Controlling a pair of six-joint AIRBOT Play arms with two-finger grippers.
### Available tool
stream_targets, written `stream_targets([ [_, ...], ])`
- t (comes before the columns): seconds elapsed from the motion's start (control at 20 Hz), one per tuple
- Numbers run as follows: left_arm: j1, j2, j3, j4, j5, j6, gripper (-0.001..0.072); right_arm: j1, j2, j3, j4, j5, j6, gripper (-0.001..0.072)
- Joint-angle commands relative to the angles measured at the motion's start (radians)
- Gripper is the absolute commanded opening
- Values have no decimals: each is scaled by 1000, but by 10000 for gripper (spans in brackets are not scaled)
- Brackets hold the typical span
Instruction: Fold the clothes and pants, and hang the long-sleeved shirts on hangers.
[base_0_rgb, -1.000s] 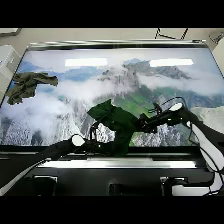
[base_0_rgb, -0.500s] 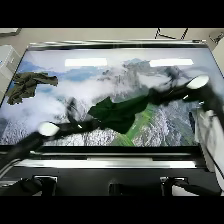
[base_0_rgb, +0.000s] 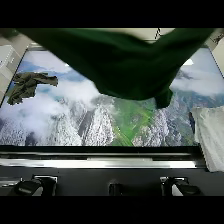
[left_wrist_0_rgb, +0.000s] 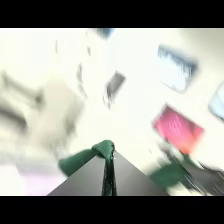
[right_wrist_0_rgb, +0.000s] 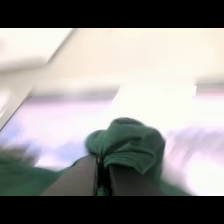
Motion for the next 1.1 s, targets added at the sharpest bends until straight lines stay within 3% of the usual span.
stream_targets([
  [0.0, 137, 45, 149, 101, 31, 20, 17, -2, 135, 18, -368, -66, 74, 42],
  [0.1, 248, 60, 149, 120, 9, -24, 17, -2, 171, 18, -511, -11, 144, 42],
  [0.3, 410, 49, 133, 121, -163, -33, 17, -2, 185, 18, -522, 26, 158, 42],
  [0.5, 453, -21, 32, 207, -277, -32, 18, -2, 64, 2, -512, 350, 229, 42],
  [0.6, 439, -101, -75, 202, -293, -32, 18, -2, -44, -70, -484, 420, 232, 42],
  [0.7, 390, -220, -180, 194, -235, -32, 19, -2, -189, -170, -389, 340, 232, 42],
  [0.9, 299, -523, -207, 144, -119, -32, 21, -2, -516, -225, -50, 79, 301, 42],
  [1.05, 255, -684, -208, 43, -167, -32, 22, 3, -701, -225, 171, 77, 329, 42],
])
